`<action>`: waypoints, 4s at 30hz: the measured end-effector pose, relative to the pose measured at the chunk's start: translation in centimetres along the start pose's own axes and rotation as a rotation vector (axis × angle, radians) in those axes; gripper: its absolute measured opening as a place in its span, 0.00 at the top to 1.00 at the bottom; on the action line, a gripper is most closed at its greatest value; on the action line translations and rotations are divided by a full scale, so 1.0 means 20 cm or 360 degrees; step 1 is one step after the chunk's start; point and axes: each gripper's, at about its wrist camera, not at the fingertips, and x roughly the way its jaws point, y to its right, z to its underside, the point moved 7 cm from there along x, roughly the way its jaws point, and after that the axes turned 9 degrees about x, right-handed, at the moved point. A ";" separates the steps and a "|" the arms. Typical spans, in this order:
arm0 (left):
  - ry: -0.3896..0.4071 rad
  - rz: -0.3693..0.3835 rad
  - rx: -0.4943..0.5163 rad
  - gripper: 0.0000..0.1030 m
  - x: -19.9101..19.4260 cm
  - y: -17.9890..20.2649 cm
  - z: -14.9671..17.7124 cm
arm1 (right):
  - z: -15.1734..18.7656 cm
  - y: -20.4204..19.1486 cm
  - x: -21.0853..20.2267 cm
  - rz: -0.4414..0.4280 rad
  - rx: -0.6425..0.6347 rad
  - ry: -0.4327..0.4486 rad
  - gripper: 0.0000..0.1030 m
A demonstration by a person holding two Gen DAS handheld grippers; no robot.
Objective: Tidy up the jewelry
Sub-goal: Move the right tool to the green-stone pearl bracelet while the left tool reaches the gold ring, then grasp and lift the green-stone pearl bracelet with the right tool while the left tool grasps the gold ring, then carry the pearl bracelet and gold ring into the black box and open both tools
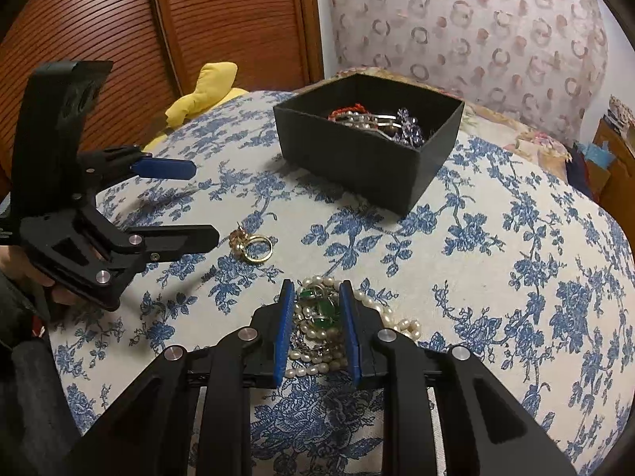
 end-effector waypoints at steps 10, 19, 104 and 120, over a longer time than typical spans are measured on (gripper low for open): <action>-0.0018 0.0010 -0.0005 0.08 0.01 0.00 0.01 | -0.01 0.03 -0.06 0.0011 -0.0011 0.0052 0.82; -0.0058 0.0023 0.0034 0.08 0.04 0.04 0.00 | -0.12 0.11 -0.25 0.0051 0.0054 0.0224 0.82; 0.0240 0.0049 -0.0016 0.91 -0.02 -0.17 -0.51 | -0.69 0.14 -0.24 0.0076 -0.0025 0.0447 0.81; 0.0197 0.0090 -0.0007 0.91 0.07 -0.13 -0.53 | -0.66 0.18 -0.10 0.0074 0.0028 0.0364 0.45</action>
